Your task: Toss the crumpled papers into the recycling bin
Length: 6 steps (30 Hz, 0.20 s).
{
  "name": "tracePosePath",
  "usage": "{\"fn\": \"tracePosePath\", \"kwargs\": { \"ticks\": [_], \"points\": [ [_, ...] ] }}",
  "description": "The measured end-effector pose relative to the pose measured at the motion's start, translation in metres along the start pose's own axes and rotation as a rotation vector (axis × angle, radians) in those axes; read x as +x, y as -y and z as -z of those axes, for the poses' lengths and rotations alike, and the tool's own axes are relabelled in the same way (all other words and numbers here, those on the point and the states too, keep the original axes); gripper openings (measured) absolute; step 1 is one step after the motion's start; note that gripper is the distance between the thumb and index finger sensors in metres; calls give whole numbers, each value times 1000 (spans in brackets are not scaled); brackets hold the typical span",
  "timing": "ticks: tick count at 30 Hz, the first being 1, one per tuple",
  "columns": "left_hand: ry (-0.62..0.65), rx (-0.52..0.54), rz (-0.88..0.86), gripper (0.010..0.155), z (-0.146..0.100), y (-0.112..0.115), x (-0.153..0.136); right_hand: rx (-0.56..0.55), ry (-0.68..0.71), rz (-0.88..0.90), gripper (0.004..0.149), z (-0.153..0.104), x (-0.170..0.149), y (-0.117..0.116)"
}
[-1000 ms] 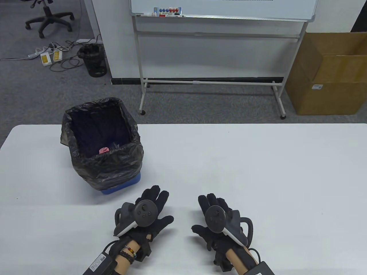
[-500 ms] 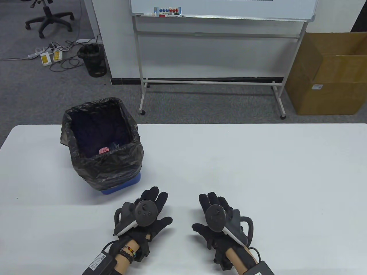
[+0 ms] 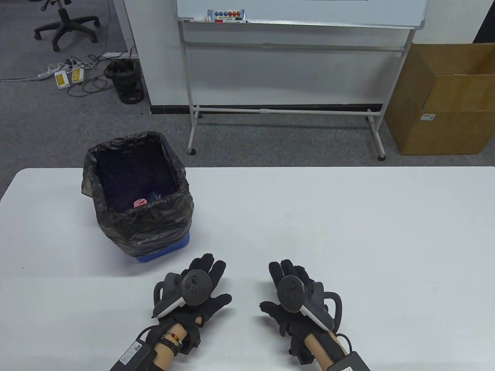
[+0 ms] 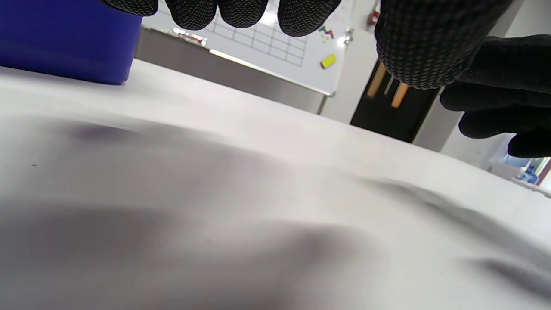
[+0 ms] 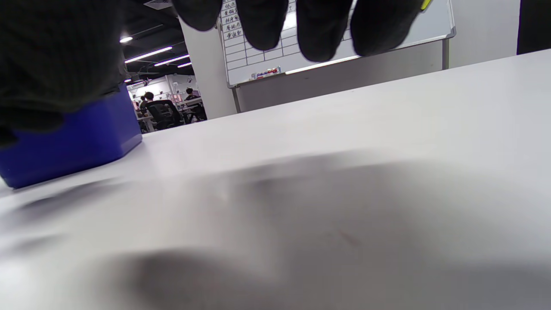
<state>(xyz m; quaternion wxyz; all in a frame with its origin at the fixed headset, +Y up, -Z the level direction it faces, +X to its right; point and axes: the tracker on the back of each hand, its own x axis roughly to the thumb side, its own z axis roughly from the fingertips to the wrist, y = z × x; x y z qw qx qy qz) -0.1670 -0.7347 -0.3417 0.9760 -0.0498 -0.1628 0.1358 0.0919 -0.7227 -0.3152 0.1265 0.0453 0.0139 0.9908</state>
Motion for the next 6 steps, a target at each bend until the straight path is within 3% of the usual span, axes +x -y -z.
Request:
{"fn": "tracePosePath", "kwargs": {
  "ticks": [6],
  "points": [
    [1, -3, -7, 85, 0, 0, 0, 8, -1, -6, 95, 0, 0, -1]
  ]
}}
